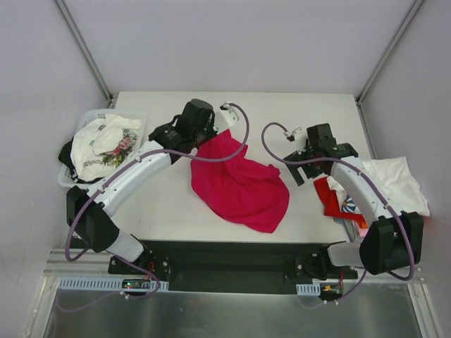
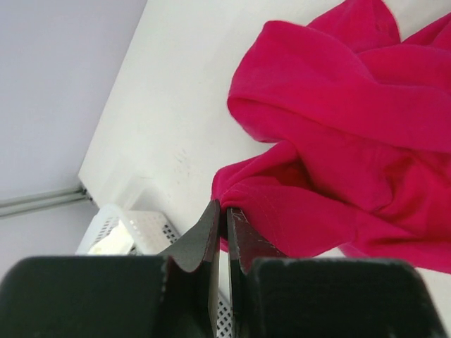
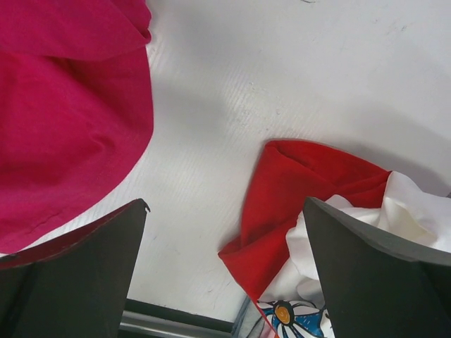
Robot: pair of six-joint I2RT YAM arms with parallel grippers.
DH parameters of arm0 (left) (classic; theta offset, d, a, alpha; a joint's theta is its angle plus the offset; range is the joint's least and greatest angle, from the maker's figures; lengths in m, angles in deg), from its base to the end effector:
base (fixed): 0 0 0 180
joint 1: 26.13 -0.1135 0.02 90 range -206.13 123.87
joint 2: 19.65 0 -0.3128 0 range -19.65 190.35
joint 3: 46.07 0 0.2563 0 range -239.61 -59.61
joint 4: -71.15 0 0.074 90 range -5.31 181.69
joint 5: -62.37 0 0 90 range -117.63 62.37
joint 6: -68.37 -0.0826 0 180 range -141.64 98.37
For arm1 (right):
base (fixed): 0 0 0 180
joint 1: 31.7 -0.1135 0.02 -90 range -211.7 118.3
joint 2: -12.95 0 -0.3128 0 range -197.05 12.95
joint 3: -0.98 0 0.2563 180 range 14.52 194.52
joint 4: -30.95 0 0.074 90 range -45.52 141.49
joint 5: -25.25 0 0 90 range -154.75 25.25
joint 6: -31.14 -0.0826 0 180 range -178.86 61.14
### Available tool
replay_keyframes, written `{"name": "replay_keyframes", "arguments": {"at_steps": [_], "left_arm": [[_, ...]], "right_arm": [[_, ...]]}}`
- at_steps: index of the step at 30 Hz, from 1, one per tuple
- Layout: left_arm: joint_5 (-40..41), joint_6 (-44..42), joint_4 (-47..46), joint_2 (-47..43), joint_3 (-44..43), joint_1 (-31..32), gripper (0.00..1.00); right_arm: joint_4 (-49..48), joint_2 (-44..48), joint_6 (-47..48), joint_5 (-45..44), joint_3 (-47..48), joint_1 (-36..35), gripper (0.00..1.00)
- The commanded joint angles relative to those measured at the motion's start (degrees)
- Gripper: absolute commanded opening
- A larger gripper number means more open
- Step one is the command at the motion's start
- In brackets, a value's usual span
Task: Fold and stack the t-shirts
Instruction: Flatten out the tshirt
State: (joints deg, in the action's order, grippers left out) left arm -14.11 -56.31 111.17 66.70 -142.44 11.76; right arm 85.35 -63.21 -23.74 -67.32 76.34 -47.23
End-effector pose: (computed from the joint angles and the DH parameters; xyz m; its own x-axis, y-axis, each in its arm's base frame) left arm 0.3166 -0.2219 0.3931 -0.0756 0.7599 -0.6457 0.5842 0.5585 0.5889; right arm 0.2812 0.0743 0.2851 -0.5074 -0.7375 -0.4456 -0.6538 0.6664 -0.3584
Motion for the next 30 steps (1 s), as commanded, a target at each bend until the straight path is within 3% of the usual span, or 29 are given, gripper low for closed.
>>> {"name": "replay_keyframes", "arguments": {"at_steps": [1,10,17,23,30], "left_arm": [[7.9,-3.0,-1.3,-5.2,0.6,0.3,0.00],[14.9,-7.2,-6.0,-10.7,0.3,0.3,0.00],[15.5,-8.3,-6.6,-13.3,-2.3,0.3,0.00],[16.6,-10.2,-12.3,-12.6,1.5,0.2,0.00],[19.7,-15.6,-21.5,-9.9,0.7,-0.7,0.00]], "right_arm": [[-2.1,-0.2,-1.3,-2.5,-1.4,-0.4,0.99],[-2.2,1.5,-1.7,-3.1,-0.9,-0.4,0.99],[3.9,1.6,2.1,14.1,-0.6,-1.5,0.99],[3.6,1.4,4.5,6.1,-1.4,-10.3,0.99],[2.1,0.2,6.1,2.9,-2.9,-17.7,0.99]]}}
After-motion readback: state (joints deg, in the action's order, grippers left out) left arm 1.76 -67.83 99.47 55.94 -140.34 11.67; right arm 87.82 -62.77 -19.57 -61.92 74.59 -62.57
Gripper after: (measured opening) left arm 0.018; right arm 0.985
